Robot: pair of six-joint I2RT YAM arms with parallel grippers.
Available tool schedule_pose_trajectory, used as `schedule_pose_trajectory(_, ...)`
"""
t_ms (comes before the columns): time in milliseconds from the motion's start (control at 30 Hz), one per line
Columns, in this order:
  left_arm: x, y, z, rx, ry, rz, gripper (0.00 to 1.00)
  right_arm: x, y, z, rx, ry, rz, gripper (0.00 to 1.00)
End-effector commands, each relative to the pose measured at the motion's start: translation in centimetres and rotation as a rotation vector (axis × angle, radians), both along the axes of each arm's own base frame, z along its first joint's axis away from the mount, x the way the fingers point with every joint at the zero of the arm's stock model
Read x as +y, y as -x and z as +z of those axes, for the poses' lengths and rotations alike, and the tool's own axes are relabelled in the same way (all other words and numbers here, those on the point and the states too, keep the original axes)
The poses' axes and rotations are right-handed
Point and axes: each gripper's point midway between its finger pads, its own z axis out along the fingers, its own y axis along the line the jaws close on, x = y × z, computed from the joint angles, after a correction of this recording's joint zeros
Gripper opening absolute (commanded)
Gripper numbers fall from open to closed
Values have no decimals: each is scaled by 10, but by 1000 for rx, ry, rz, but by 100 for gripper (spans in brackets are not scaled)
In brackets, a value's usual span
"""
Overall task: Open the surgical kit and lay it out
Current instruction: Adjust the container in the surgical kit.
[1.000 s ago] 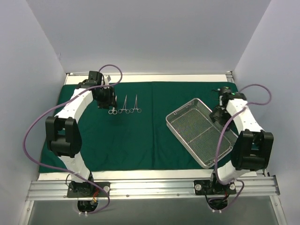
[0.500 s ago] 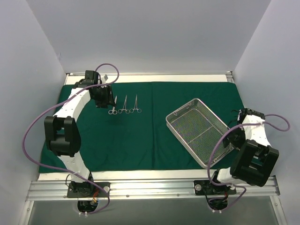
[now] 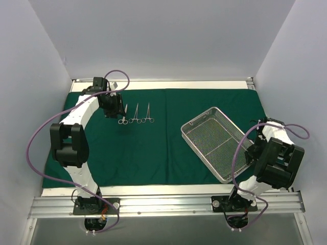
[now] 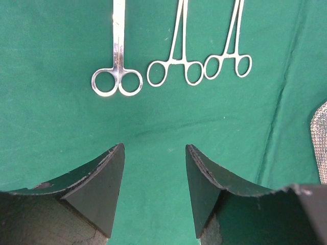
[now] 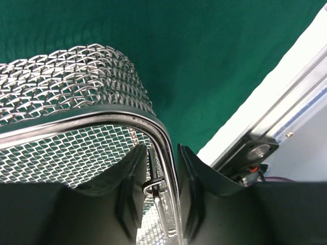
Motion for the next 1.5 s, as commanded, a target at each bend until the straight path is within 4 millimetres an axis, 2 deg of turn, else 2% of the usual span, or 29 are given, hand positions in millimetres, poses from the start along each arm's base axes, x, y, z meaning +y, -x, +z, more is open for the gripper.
schedule_pose_trajectory(0,-2,-17,19,-71,24,-5,60,-5,3,22,11,23,-15,23)
schedule_pose_trajectory(167,-3,-19,19,-74,31,-5,60,2,-2,44,-15,-25,-12,1)
schedule_pose_trajectory(267,-3,-20,22,-78,31,-7,60,9,-12,61,-25,-98,14,0)
schedule_pose_trajectory(300,-4,-20,24,-81,30,-10,60,14,-6,68,14,-137,41,0)
schedule_pose_trajectory(400,-3,-20,25,-84,32,-9,60,12,-26,82,-17,-189,114,0)
schedule_pose_trajectory(433,-4,-20,25,-84,33,-11,60,16,-41,92,-93,-216,110,0)
schedule_pose_trajectory(467,-4,-19,23,-78,35,-11,60,18,-47,97,-121,-212,103,0)
schedule_pose_trajectory(533,-5,-17,24,-78,35,-13,60,23,-54,97,-136,-210,63,0)
schedule_pose_trajectory(567,-5,-15,22,-74,36,-13,60,24,-49,90,-99,-205,65,0)
schedule_pose_trajectory(633,-4,-15,20,-78,40,-12,60,20,-44,76,-61,-198,106,0)
schedule_pose_trajectory(700,-5,-15,20,-75,44,-14,60,13,-44,73,-59,-183,127,0)
schedule_pose_trajectory(767,-5,-17,24,-80,41,-16,60,6,-58,82,-83,-169,141,0)
schedule_pose_trajectory(800,-5,-17,27,-87,38,-16,60,-2,-81,103,-164,-128,157,0)
schedule_pose_trajectory(867,-5,-18,26,-89,41,-14,60,-8,-102,118,-205,-69,186,0)
schedule_pose_trajectory(900,-6,-17,24,-86,45,-16,60,-9,-112,119,-249,-63,185,0)
schedule_pose_trajectory(933,-7,-15,20,-74,56,-15,60,-9,-100,107,-220,-80,161,0)
schedule_pose_trajectory(1000,-9,-15,18,-70,64,-18,60,5,-86,81,-200,-165,159,0)
schedule_pose_trajectory(1033,-9,-17,20,-76,64,-18,60,14,-69,65,-145,-209,159,0)
schedule_pose_trajectory(1067,-10,-17,22,-80,61,-19,60,16,-68,62,-137,-224,163,0)
schedule_pose_trajectory(1133,-7,-17,25,-82,50,-19,60,18,-82,71,-173,-225,171,0)
schedule_pose_trajectory(1167,-6,-16,25,-82,44,-16,60,15,-107,93,-249,-182,207,0)
schedule_pose_trajectory(1233,-6,-15,25,-83,46,-14,60,11,-121,107,-257,-128,255,0)
schedule_pose_trajectory(1267,-8,-13,22,-78,52,-20,60,14,-122,108,-257,-130,263,0)
schedule_pose_trajectory(1300,-8,-12,20,-74,54,-18,60,14,-120,99,-261,-143,252,0)
schedule_pose_trajectory(1400,-11,-13,20,-74,60,-25,60,21,-87,67,-195,-238,184,0)
schedule_pose_trajectory(1467,-10,-13,23,-79,55,-24,60,24,-93,75,-219,-254,189,0)
